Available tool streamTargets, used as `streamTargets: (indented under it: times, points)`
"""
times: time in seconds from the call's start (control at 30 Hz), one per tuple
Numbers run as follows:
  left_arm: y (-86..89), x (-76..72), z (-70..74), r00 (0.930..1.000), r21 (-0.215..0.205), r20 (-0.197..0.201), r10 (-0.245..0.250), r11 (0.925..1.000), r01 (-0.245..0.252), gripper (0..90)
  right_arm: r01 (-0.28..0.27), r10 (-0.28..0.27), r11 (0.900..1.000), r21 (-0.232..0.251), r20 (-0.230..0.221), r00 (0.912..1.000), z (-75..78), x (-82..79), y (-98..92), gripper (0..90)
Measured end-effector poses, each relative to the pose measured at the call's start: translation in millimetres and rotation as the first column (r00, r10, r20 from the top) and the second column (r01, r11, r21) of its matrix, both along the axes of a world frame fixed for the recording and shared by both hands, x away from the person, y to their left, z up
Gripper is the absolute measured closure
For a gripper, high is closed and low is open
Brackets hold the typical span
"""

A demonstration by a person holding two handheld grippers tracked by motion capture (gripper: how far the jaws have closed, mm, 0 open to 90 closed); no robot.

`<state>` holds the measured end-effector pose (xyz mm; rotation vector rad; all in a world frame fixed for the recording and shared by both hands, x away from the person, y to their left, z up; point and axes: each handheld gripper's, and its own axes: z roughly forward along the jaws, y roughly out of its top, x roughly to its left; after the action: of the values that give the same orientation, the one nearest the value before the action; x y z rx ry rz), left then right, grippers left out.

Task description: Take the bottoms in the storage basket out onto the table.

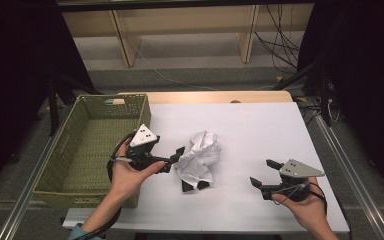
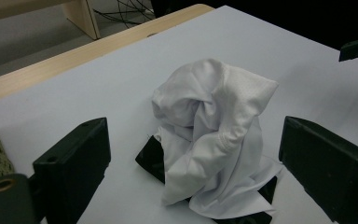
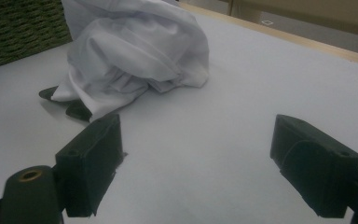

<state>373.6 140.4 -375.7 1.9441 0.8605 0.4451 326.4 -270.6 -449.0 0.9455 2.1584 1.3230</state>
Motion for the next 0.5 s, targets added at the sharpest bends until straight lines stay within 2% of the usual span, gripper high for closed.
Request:
streamTargets:
  times: [0.5]
  points:
    - [16.1, -8.6, 5.2, 0.9995, -0.005, 0.023, 0.021, 0.9998, -0.021, 8.8, 0.002, -0.002, 1.000, 0.001, -0.003, 1.0000, 0.0, -0.3, -0.3, 17.8]
